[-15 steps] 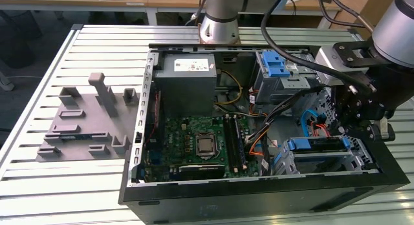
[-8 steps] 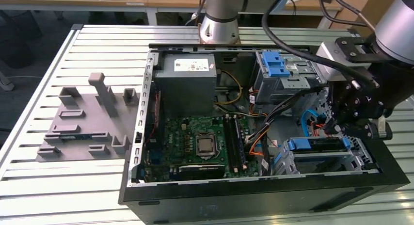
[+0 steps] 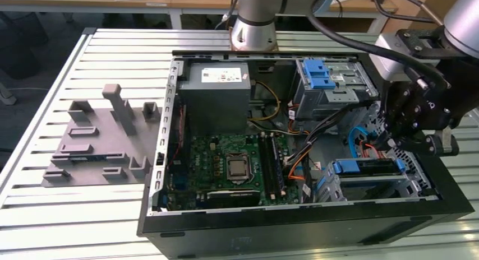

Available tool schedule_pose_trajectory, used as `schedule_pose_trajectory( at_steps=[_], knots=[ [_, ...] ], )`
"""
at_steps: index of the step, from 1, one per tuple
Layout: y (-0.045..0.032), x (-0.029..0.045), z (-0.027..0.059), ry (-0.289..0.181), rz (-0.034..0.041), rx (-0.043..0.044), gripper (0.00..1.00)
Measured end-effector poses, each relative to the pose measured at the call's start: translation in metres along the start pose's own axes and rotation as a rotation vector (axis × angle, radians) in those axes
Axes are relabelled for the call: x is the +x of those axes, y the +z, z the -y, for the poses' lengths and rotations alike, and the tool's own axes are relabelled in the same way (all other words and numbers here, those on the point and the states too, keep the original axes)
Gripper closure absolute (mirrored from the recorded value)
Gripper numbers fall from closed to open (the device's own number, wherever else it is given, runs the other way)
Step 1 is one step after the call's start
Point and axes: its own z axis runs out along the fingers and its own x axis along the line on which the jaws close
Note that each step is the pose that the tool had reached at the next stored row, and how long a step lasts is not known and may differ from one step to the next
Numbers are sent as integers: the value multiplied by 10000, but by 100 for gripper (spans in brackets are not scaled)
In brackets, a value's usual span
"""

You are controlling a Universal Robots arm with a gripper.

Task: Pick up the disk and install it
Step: 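Insert the second disk wire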

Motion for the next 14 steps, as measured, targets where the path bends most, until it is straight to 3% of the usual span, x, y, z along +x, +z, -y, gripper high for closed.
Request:
schedule_pose_trajectory(
  at_steps=[3, 8, 14],
  knots=[
    [-15, -12, -1, 0, 7, -103, 89],
    [-18, -20, 0, -91, 101, -146, 89],
    [-18, -44, 0, -306, 101, -161, 89]
  ],
)
